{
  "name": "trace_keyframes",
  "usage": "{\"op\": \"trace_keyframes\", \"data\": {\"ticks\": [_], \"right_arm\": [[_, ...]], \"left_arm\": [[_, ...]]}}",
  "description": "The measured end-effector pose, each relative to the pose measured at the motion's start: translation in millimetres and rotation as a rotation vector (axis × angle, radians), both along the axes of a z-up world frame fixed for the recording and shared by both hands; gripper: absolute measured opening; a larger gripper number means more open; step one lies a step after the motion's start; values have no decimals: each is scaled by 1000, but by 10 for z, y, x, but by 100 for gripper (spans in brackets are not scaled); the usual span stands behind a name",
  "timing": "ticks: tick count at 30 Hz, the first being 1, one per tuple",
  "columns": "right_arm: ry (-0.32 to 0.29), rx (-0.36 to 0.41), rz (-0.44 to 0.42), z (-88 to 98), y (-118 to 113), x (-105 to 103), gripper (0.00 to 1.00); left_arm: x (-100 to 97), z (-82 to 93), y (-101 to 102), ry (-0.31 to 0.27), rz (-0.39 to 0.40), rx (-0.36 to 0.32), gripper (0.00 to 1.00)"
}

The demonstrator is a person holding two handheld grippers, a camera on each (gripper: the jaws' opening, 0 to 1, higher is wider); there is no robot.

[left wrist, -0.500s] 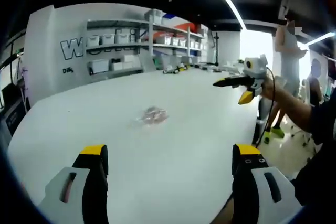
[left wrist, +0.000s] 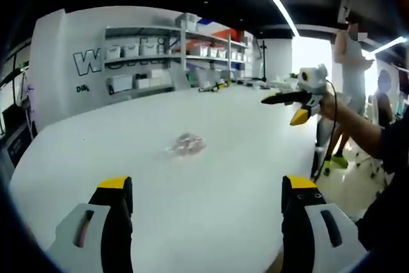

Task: Open the resealable bag by pulling the two sides of the seal apart until the entire bag opening is separated and visibly accessible.

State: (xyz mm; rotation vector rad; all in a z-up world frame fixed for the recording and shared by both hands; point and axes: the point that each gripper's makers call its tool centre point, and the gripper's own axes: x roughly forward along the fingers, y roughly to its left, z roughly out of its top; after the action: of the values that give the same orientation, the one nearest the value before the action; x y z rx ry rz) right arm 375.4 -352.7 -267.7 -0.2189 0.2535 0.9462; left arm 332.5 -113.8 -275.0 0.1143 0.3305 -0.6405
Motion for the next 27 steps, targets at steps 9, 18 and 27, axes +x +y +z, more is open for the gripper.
{"op": "trace_keyframes", "data": {"ticks": [9, 18, 27], "right_arm": [[-44, -116, 42, 73, 170, 172, 89], [-72, -204, 117, 106, 510, 430, 85], [-61, -217, 145, 15, 649, 500, 85]], "left_arm": [[83, -118, -66, -4, 7, -16, 96], [102, -112, -40, -6, 19, -22, 95], [88, -122, -32, 3, 27, -19, 95]]}}
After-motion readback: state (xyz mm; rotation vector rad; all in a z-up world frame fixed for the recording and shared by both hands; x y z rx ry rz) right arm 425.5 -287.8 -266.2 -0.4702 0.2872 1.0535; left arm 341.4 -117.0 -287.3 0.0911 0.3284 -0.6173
